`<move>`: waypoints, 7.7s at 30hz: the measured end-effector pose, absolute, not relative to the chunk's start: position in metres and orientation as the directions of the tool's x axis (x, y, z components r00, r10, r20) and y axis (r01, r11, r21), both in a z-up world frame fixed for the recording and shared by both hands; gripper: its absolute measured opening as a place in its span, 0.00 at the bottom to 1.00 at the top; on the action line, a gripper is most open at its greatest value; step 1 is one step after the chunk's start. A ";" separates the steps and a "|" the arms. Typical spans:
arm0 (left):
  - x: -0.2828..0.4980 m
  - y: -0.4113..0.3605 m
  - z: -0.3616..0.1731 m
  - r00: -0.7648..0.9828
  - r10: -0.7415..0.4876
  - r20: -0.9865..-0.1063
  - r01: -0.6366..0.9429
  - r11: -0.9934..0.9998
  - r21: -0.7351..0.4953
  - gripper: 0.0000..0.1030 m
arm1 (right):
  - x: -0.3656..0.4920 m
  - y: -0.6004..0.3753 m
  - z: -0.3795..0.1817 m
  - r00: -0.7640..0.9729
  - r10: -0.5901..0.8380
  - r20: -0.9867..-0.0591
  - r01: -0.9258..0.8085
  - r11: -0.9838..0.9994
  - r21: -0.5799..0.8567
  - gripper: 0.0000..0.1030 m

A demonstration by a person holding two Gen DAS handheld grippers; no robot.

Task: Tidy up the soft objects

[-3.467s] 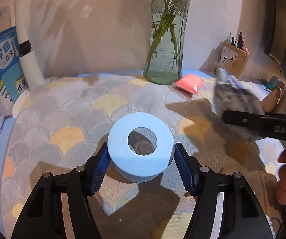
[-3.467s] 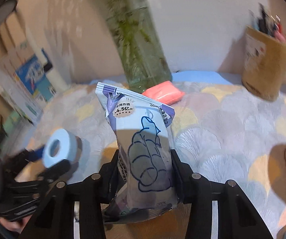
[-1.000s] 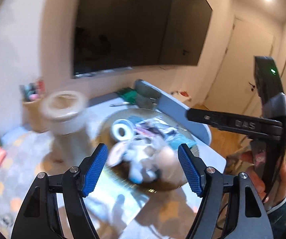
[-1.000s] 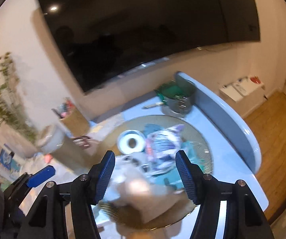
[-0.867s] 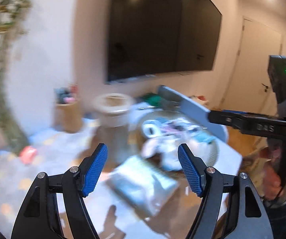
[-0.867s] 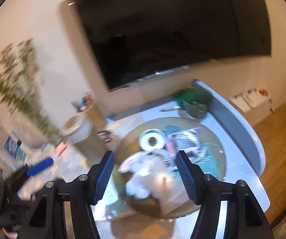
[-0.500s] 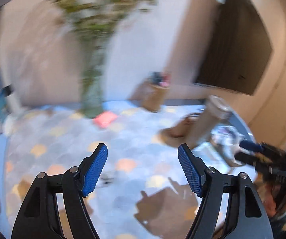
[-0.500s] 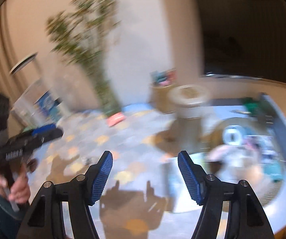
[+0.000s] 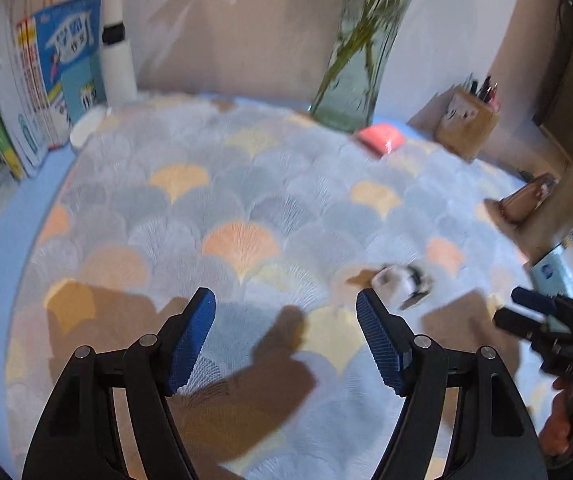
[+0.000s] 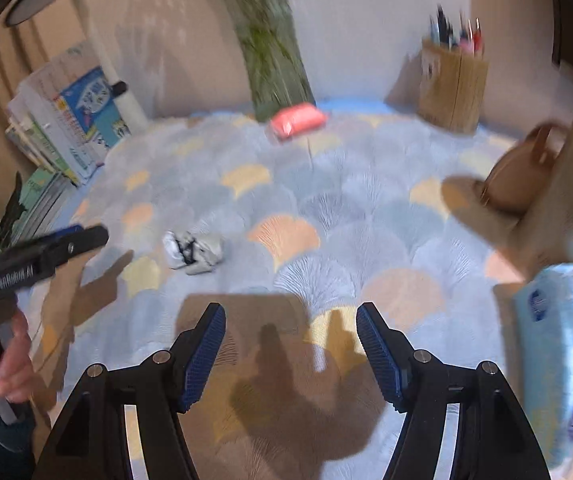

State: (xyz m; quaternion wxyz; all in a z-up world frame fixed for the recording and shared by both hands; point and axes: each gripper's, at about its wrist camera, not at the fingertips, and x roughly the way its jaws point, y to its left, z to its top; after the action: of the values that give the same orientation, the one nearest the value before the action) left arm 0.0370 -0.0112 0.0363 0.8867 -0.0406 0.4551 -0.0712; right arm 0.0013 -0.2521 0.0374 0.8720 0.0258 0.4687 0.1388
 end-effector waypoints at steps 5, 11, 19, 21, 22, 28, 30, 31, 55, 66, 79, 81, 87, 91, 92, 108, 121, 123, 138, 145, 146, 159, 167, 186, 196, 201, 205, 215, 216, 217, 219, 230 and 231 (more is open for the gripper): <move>0.039 -0.019 0.017 0.524 -0.144 -0.840 0.110 0.989 -0.102 0.69 | 0.018 -0.260 0.016 0.473 0.242 -0.847 -0.169 0.969 0.182 0.65; 0.040 -0.048 0.045 0.498 -0.329 -0.802 0.290 0.935 -0.204 0.69 | 0.041 -0.235 0.046 0.485 0.170 -0.858 -0.255 0.966 0.047 0.64; 0.060 -0.101 0.020 0.461 -0.347 -0.817 0.442 0.888 -0.128 0.65 | 0.159 -0.239 0.053 0.509 0.354 -0.785 -0.199 0.935 0.293 0.83; 0.059 -0.102 0.015 0.466 -0.349 -0.813 0.457 0.882 -0.117 0.64 | 0.183 -0.239 0.043 0.498 0.381 -0.779 -0.156 0.923 0.351 0.83; 0.057 -0.103 0.014 0.479 -0.350 -0.805 0.465 0.879 -0.106 0.64 | 0.194 -0.238 0.039 0.495 0.387 -0.778 -0.138 0.919 0.370 0.83; 0.048 -0.102 0.014 0.486 -0.373 -0.790 0.484 0.868 -0.112 0.54 | 0.231 -0.225 0.020 0.502 0.389 -0.773 -0.050 0.905 0.423 0.83; 0.047 -0.101 0.016 0.453 -0.441 -0.775 0.514 0.839 -0.177 0.52 | 0.236 -0.221 0.017 0.527 0.364 -0.768 -0.026 0.910 0.414 0.83; 0.048 -0.099 0.016 0.444 -0.456 -0.771 0.517 0.834 -0.195 0.49 | 0.236 -0.218 0.018 0.540 0.341 -0.769 -0.019 0.919 0.394 0.82; 0.042 -0.079 0.020 0.472 -0.413 -0.779 0.431 0.879 -0.206 0.60 | 0.064 -0.250 0.075 0.584 0.359 -0.728 -0.256 0.933 0.255 0.31; 0.044 -0.109 0.015 0.496 -0.362 -0.789 0.479 0.872 -0.098 0.31 | 0.043 -0.294 0.020 0.450 0.352 -0.821 -0.137 0.935 0.326 0.56; 0.043 -0.103 0.027 0.540 -0.381 -0.751 0.434 0.890 -0.140 0.31 | 0.050 -0.249 0.019 0.521 0.195 -0.831 -0.109 0.981 0.161 0.40; 0.037 -0.107 0.040 0.550 -0.411 -0.727 0.444 0.881 -0.161 0.31 | 0.041 -0.248 0.027 0.541 0.204 -0.816 -0.135 0.979 0.155 0.40; 0.005 -0.156 0.099 0.575 -0.512 -0.638 0.560 0.815 -0.149 0.31 | -0.009 -0.276 0.090 0.640 0.222 -0.736 -0.157 0.975 0.158 0.40; -0.020 -0.205 0.132 0.523 -0.630 -0.574 0.670 0.720 -0.179 0.31 | -0.045 -0.324 0.130 0.707 0.177 -0.685 -0.101 0.983 0.151 0.40; -0.026 -0.219 0.139 0.513 -0.646 -0.565 0.691 0.702 -0.175 0.31 | -0.054 -0.342 0.139 0.720 0.160 -0.675 -0.074 0.985 0.154 0.40; -0.021 -0.438 0.129 0.466 -0.626 -0.626 0.753 0.651 -0.091 0.31 | -0.056 -0.581 0.167 0.739 0.024 -0.674 0.223 0.934 0.279 0.40; 0.005 -0.483 0.106 0.482 -0.569 -0.666 0.719 0.691 -0.071 0.61 | 0.004 -0.623 0.144 0.688 0.061 -0.723 0.264 0.907 0.327 0.57; -0.004 -0.482 0.107 0.467 -0.586 -0.662 0.741 0.668 -0.069 0.65 | 0.001 -0.627 0.141 0.689 0.060 -0.722 0.275 0.901 0.337 0.60; -0.064 -0.306 0.173 0.617 -0.580 -0.531 0.638 0.764 -0.094 0.66 | -0.106 -0.538 0.194 0.768 0.025 -0.640 0.169 0.956 0.241 0.60; -0.068 -0.181 0.175 0.746 -0.394 -0.536 0.429 0.901 -0.066 0.73 | -0.112 -0.426 0.193 0.778 0.171 -0.605 -0.032 0.972 0.234 0.60; -0.066 -0.166 0.174 0.754 -0.372 -0.541 0.402 0.913 -0.067 0.73 | -0.107 -0.404 0.189 0.772 0.189 -0.607 -0.062 0.973 0.223 0.60; -0.010 -0.037 0.063 0.775 -0.014 -0.631 0.039 0.999 0.025 0.73 | -0.037 -0.210 0.092 0.789 0.170 -0.590 -0.181 0.983 0.040 0.60; 0.007 -0.039 0.033 0.705 -0.047 -0.708 0.051 0.999 -0.016 0.73 | -0.013 -0.203 0.045 0.804 0.090 -0.587 -0.122 0.992 -0.014 0.60; -0.002 -0.036 0.037 0.746 -0.004 -0.666 0.007 1.000 0.002 0.73 | -0.014 -0.198 0.034 0.801 0.013 -0.599 -0.074 0.994 -0.077 0.77; -0.002 -0.036 0.038 0.748 -0.002 -0.664 0.008 1.000 0.006 0.73 | -0.013 -0.199 0.033 0.798 0.007 -0.603 -0.070 0.994 -0.080 0.78; -0.002 -0.036 0.038 0.748 -0.002 -0.663 0.008 1.000 0.007 0.73 | -0.013 -0.200 0.032 0.795 0.006 -0.606 -0.069 0.994 -0.081 0.78; -0.002 -0.036 0.038 0.749 -0.001 -0.663 0.008 1.000 0.007 0.73 | -0.013 -0.200 0.032 0.795 0.007 -0.607 -0.070 0.994 -0.081 0.78; -0.002 -0.036 0.038 0.748 -0.002 -0.664 0.008 1.000 0.007 0.73 | -0.012 -0.200 0.032 0.793 0.007 -0.609 -0.070 0.994 -0.079 0.78; -0.002 -0.036 0.038 0.748 -0.001 -0.664 0.008 1.000 0.007 0.73 | -0.013 -0.200 0.032 0.793 0.007 -0.609 -0.070 0.994 -0.079 0.78; -0.002 -0.036 0.038 0.748 -0.001 -0.664 0.007 1.000 0.007 0.73 | -0.012 -0.201 0.032 0.794 0.008 -0.608 -0.071 0.994 -0.079 0.78; -0.002 -0.036 0.038 0.748 -0.001 -0.663 0.008 1.000 0.007 0.73 | -0.012 -0.201 0.032 0.794 0.008 -0.609 -0.070 0.994 -0.079 0.78; -0.001 -0.032 0.037 0.740 0.013 -0.673 -0.008 1.000 0.011 0.73 | -0.012 -0.200 0.032 0.793 0.004 -0.609 -0.067 0.994 -0.081 0.79; -0.001 -0.032 0.036 0.736 0.019 -0.676 -0.013 1.000 0.013 0.73 | -0.012 -0.200 0.031 0.792 0.003 -0.610 -0.067 0.994 -0.081 0.79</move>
State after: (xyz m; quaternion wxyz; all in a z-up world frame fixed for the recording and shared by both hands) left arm -0.0011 -0.0322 0.0357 0.9318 0.0038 0.3630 0.0086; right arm -0.0122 -0.2002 0.0314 0.9454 -0.0492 0.3216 0.0185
